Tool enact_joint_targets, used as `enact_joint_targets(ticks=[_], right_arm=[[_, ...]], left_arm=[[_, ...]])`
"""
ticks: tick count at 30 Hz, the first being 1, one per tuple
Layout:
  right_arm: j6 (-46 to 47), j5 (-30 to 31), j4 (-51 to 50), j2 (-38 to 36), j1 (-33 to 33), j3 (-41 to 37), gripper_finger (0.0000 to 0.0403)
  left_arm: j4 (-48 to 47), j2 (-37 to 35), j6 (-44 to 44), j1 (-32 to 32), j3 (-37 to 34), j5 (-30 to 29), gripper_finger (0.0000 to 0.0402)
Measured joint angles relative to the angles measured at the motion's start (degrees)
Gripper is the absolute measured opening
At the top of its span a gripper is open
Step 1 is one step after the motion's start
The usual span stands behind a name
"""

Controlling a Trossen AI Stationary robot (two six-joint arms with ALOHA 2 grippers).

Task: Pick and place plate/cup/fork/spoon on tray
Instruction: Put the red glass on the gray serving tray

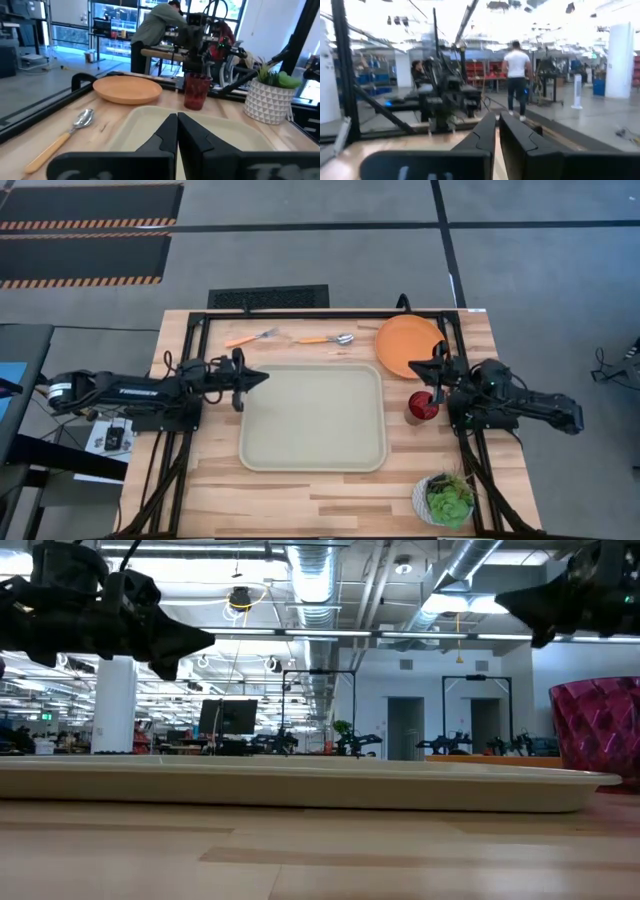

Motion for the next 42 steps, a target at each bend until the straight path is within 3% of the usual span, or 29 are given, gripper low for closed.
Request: enact_joint_targets(ticks=[5,14,18,28,32,37,42], right_arm=[[-0.85,7.62,-6.19,5.24,3.19,3.70,0.0008],[7.92,19.56,-24.61,25.06,14.74,19.23,0.0013],[17.91,24.24,-36.89,34.55,20.94,27.49,0.0021],[53.27,25.64,-71.14,53.97,38.29,46.80,0.0120],[65.33,22.45,-82.40,60.35,43.45,50.85,0.0160],[72.90,18.60,-88.30,65.93,47.30,51.67,0.0189],[73.12,18.06,-88.56,69.36,47.91,51.69,0.0187]], left_arm=[[6.37,5.11,-0.90,-0.02,-0.02,-1.01,0.0000],[12.83,13.20,-0.54,-0.02,-0.04,-3.39,0.0000],[14.75,15.20,-0.12,0.00,-0.04,-3.46,0.0000],[15.26,15.76,0.06,0.00,-0.07,-3.46,0.0000],[15.17,15.76,0.09,0.00,-0.07,-3.46,0.0000],[14.54,15.76,1.15,0.00,-0.07,-3.48,0.0000],[14.34,15.76,1.19,0.00,-0.07,-3.50,0.0000]])
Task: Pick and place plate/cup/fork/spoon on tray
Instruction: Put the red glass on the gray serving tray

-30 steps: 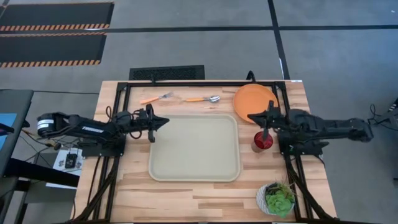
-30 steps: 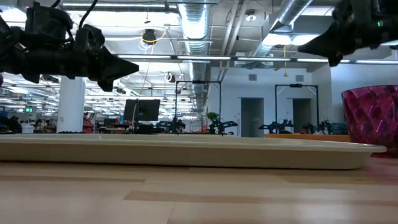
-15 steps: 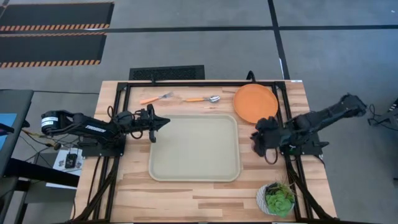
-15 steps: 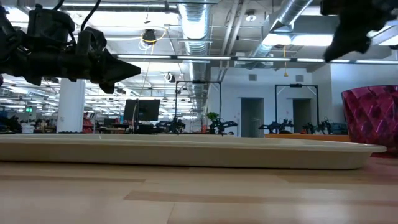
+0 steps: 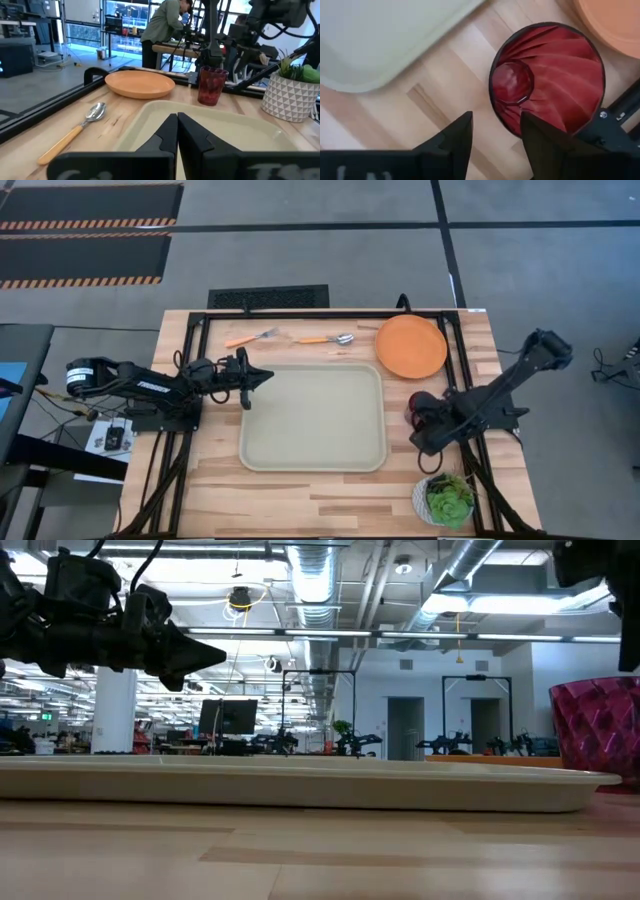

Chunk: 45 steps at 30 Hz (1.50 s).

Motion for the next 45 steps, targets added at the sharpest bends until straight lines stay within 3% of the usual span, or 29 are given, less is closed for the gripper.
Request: enact_joint_targets(ticks=[14,25,31,35,40,45], right_arm=[[-11.47,-2.91,0.39,8.82,-6.28,0.00,0.0138],[-21.66,-7.09,3.26,9.61,-10.81,0.02,0.0013],[-24.98,-7.33,3.33,6.84,-13.18,5.69,0.0036],[-32.65,-7.21,4.11,7.76,-16.62,12.66,0.0020],[-48.41,-7.73,9.45,13.82,-23.57,19.59,0.0015],[-64.42,-14.59,18.15,23.29,-29.80,24.53,0.0030]], left_arm=[[-1.21,0.00,0.42,0.00,0.00,-1.95,0.0000],[-1.18,0.00,0.37,0.00,0.00,-1.81,0.0000],[-1.21,0.00,0.37,0.00,0.00,-1.79,0.0000],[-1.18,0.00,0.37,0.00,0.00,-1.78,0.0000],[-1.76,-0.02,0.39,0.00,0.17,-1.75,0.0000],[-3.05,-0.02,0.39,-0.02,0.42,-1.62,0.0000]])
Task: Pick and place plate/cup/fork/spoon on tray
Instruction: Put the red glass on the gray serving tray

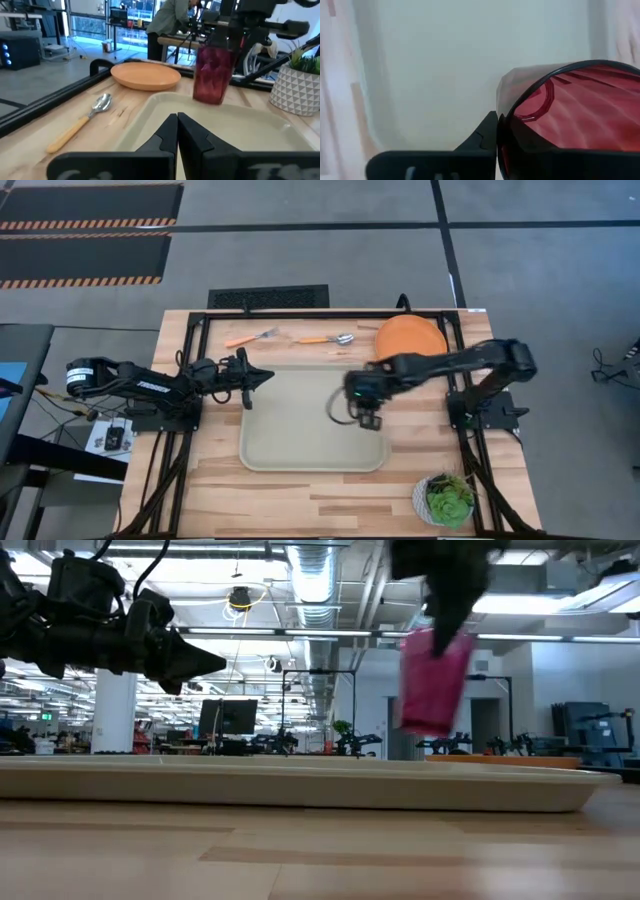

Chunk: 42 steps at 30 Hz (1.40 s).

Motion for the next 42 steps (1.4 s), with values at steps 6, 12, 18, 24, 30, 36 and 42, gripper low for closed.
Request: enact_joint_targets(ticks=[6,12,18,24,30,36,42], right_arm=[[-12.61,-3.40,2.41,12.30,-3.59,8.92,0.0015],[-19.54,-5.64,0.52,19.74,-4.89,17.47,0.0025],[-24.34,-5.96,-1.00,22.19,-5.92,20.81,0.0019],[-24.83,-6.02,-0.84,22.16,-6.98,20.82,0.0036],[-25.62,-6.18,-0.76,22.16,-7.05,20.82,0.0042],[-25.83,-6.19,0.03,22.16,-7.02,20.80,0.0038],[-25.83,-6.19,1.68,22.16,-7.02,20.80,0.0072]], left_arm=[[-0.12,0.00,0.01,0.01,0.07,-0.02,0.0000],[-0.17,0.00,0.02,0.00,0.13,-0.07,0.0000],[-0.40,0.00,0.02,0.02,0.20,-0.17,0.0000],[-0.50,0.00,0.04,0.00,0.22,-0.17,0.0000],[-0.52,0.00,0.22,0.00,0.24,-0.15,0.0000],[-0.52,0.00,0.24,0.00,0.26,-0.15,0.0000],[-0.69,0.00,0.24,0.00,0.28,-0.13,0.0000]])
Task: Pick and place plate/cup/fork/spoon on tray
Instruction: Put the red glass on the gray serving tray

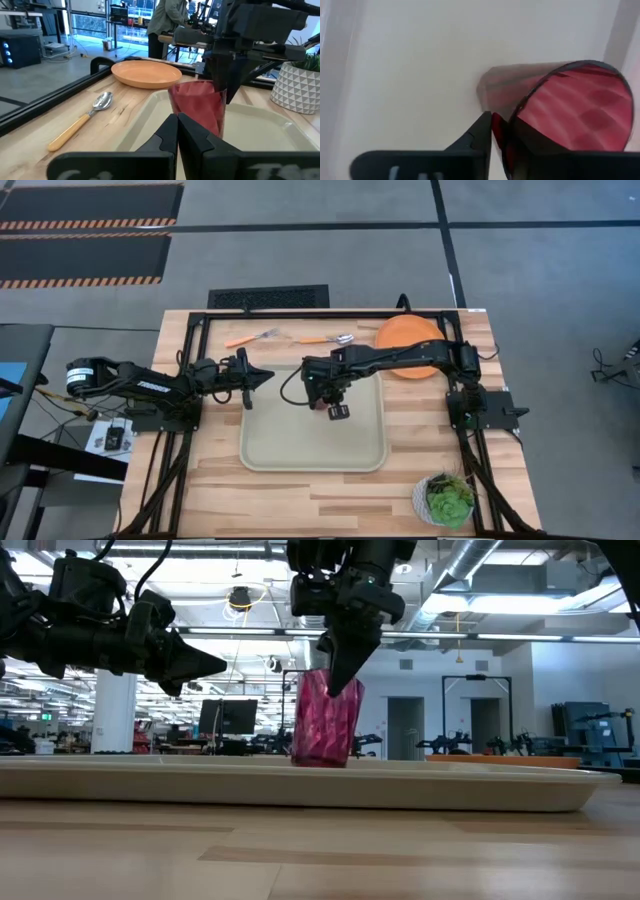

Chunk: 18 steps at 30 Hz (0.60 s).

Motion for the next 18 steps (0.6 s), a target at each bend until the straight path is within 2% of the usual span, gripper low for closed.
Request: enact_joint_targets(ticks=[6,10,14,18], right_arm=[[0.02,0.07,0.68,0.00,0.23,0.00,0.0114],[0.04,0.11,-0.05,-1.94,0.59,-0.13,0.0128],[0.09,0.22,-0.43,-5.55,1.56,-0.04,0.0121],[1.19,0.09,-0.85,-9.75,2.92,-1.52,0.0087]], left_arm=[[-0.04,0.00,0.02,0.00,0.00,0.04,0.0000],[-0.02,0.00,0.30,0.02,0.00,0.96,0.0000],[-0.18,0.00,0.70,0.00,0.00,1.90,0.0000],[-0.65,0.02,0.28,0.00,0.00,1.97,0.0000]])
